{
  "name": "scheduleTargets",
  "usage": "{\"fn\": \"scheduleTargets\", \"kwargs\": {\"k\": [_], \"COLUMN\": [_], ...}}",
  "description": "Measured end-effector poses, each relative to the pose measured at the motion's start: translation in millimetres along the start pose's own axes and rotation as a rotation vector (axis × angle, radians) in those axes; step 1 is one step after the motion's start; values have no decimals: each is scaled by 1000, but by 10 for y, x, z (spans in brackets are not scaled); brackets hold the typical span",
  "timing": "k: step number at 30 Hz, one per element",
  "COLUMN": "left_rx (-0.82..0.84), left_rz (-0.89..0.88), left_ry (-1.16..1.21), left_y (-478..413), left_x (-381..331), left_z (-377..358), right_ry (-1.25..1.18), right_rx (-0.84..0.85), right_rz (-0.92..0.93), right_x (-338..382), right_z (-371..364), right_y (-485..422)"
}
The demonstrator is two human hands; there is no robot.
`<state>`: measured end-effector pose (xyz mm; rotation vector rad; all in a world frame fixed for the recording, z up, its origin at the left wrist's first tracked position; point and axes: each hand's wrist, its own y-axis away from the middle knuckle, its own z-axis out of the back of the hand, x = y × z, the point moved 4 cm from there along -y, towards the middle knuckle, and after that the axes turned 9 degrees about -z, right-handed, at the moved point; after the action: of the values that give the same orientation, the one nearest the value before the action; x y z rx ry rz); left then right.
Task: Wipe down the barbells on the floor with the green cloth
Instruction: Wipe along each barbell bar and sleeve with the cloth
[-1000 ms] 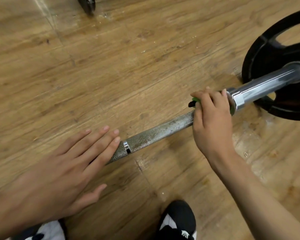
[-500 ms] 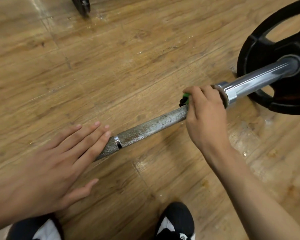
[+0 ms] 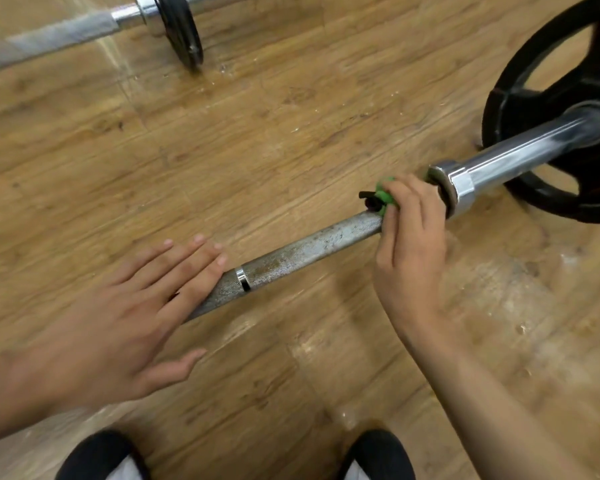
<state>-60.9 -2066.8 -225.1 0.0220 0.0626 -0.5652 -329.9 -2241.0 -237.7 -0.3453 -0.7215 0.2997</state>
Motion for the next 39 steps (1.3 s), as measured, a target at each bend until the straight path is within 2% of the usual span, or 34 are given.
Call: {"fn": "scheduleTargets", "kwargs": {"k": [5, 9, 15, 22, 25, 31, 39], "left_rx": [78, 61, 65, 78, 85, 89, 46], "left_rz": [48, 22, 12, 54, 60, 63, 81], "left_ry": [-2, -92, -117, -50, -36, 25, 124], "left_y": [8, -193, -453, -495, -533, -564, -616], "left_x": [203, 155, 260, 577, 703, 963, 1249], "left_z": [40, 131, 59, 96, 101, 121, 130], "right_ry": [-83, -133, -177, -285, -257, -153, -67], "right_rx": [-13, -63, -79, -109, -102, -142, -136], "right_rz": [126, 72, 148, 64, 74, -51, 29], "right_x": [-95, -56, -148, 20, 19, 360, 358], "right_z": [-122, -294, -481, -739, -819, -909, -1100], "right_y": [-37, -154, -234, -324, -448, -645, -1065]}}
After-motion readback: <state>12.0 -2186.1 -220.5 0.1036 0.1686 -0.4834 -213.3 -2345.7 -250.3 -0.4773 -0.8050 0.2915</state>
